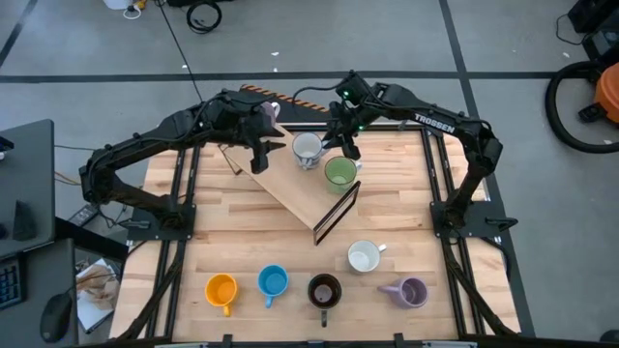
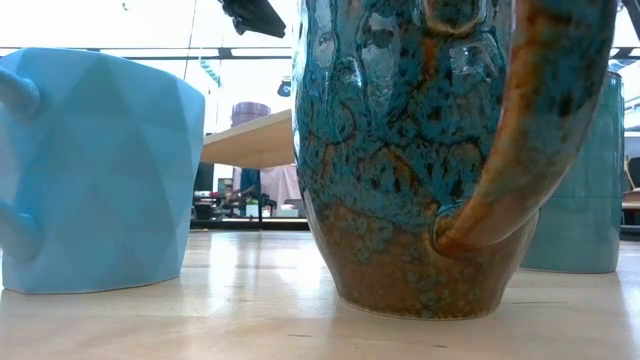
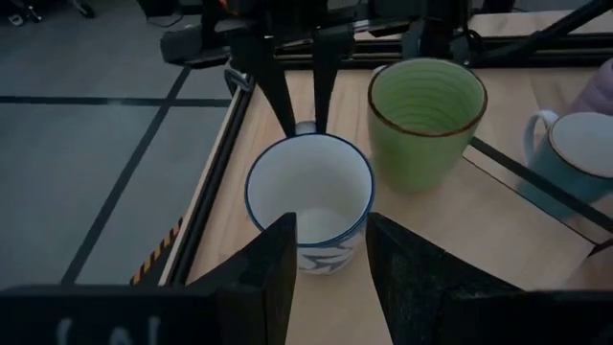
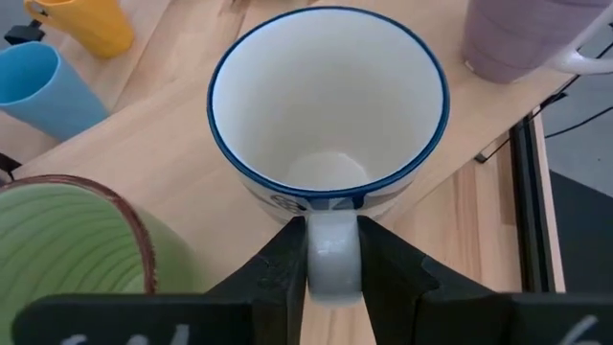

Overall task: Place coffee mugs
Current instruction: Put the white mug on the shelf

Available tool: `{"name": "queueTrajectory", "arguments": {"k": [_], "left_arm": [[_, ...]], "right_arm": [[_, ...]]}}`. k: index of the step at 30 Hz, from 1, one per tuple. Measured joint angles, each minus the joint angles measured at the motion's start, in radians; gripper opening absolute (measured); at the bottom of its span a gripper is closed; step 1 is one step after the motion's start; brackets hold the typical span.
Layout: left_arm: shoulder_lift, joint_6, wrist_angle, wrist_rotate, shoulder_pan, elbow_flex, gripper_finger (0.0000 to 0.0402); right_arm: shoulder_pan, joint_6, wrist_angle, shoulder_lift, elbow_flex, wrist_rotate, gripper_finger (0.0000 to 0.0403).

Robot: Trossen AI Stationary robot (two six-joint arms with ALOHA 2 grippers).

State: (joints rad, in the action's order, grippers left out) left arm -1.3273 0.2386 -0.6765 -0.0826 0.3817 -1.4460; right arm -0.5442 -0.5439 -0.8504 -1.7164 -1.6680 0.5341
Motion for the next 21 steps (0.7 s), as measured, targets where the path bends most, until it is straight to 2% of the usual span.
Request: {"name": "queueTrajectory", "arguments": {"k": [11, 15, 21], "left_arm": [[-0.027, -0.069, 0.005, -0.003, -0.028, 0.000, 0.0135], [-0.061, -0.074, 0.022, -0.050, -0.045, 0.000, 0.0135], [-0.101, -0.081, 0.049, -0.053, -0.071, 0.000, 0.0135]], "right_arm": [[0.000, 0.027, 0.021, 0.000, -0.016, -0.014, 0.0149], [0.000, 0.029, -0.005, 0.000, -0.050, -0.023, 0.0155], [-0.009, 0.028, -0.087, 0.002, -0.097, -0.053, 0.0155]]}}
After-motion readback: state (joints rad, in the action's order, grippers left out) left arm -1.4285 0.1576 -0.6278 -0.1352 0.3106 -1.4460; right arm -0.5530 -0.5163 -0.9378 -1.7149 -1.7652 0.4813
